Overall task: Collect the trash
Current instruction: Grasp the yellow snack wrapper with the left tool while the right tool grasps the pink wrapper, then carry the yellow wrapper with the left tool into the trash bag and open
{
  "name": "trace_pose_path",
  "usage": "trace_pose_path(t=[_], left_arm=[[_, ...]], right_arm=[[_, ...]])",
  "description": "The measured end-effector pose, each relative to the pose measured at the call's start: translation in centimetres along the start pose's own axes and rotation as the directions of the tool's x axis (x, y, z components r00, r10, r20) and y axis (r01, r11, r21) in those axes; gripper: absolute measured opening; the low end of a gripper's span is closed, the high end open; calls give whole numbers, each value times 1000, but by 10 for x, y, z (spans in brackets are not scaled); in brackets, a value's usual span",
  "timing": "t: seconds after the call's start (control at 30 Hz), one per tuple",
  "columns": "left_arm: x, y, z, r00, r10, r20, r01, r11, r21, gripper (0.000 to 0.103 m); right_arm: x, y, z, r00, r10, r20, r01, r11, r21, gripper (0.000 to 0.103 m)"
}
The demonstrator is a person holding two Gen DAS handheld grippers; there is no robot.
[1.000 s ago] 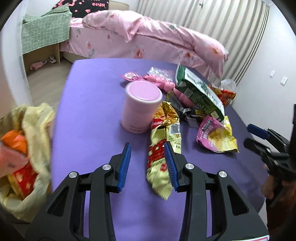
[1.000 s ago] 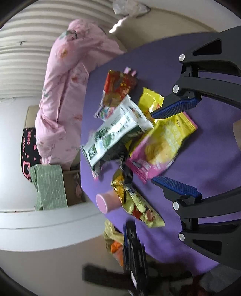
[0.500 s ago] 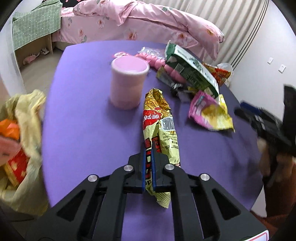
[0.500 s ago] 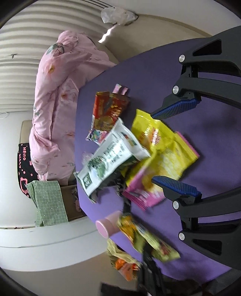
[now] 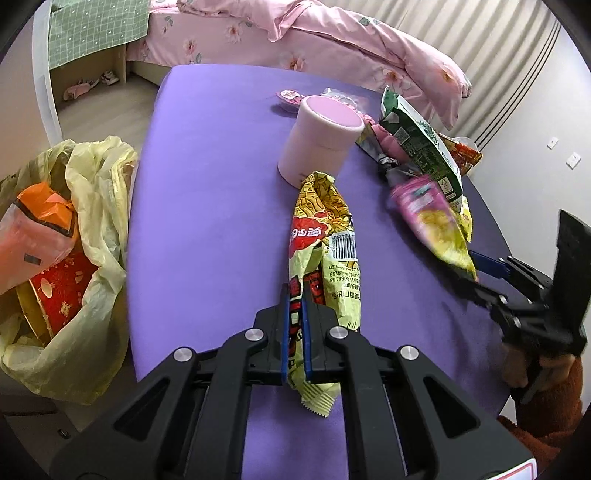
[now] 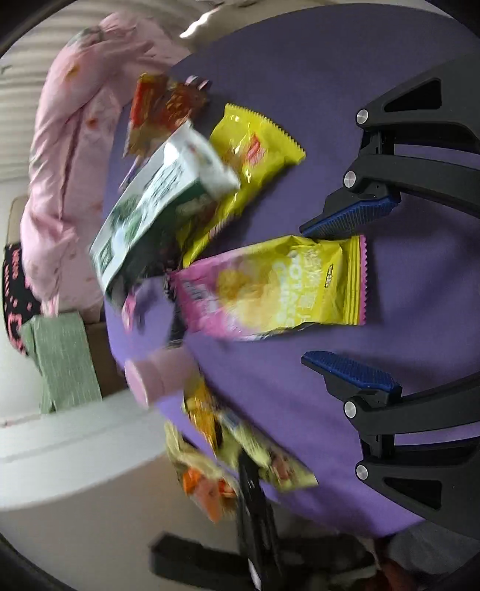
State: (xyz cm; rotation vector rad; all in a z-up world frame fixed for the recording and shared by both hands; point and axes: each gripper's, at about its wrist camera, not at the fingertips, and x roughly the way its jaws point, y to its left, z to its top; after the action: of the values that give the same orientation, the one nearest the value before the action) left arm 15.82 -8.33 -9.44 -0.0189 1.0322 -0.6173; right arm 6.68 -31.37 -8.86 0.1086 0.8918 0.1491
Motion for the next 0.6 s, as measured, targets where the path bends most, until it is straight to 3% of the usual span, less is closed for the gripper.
trace_pose_path(t=[0.17,0.27,0.37,0.43,0.53,0.6], left_arm=[[0,1,-2,1000,3,2,-3,1000,4,5],[1,1,-4,1000,2,-1,-2,1000,-2,5],[1,3,-5,1000,0,-3,0,1000,-4,5],[-1,5,-7,1000,-4,-1,4,1000,-4,5],[-1,6,-8,1000,-6,1,6,1000,-7,5],[1,7,-8,1000,-5,0,5,1000,-14,5]], right_arm=[[-5,-6,18,997,-30,65,29,1000,11,59],[5,-11,33,998,-13,58,12,1000,11,51],[22,-10,42,999,-16,29,17,1000,-23,37],[33,-9,43,1000,16,-3,-16,1000,-23,18],[29,-4,38,999,50,-3,-50,999,-21,8],[22,2,36,999,47,9,-47,998,-35,8]])
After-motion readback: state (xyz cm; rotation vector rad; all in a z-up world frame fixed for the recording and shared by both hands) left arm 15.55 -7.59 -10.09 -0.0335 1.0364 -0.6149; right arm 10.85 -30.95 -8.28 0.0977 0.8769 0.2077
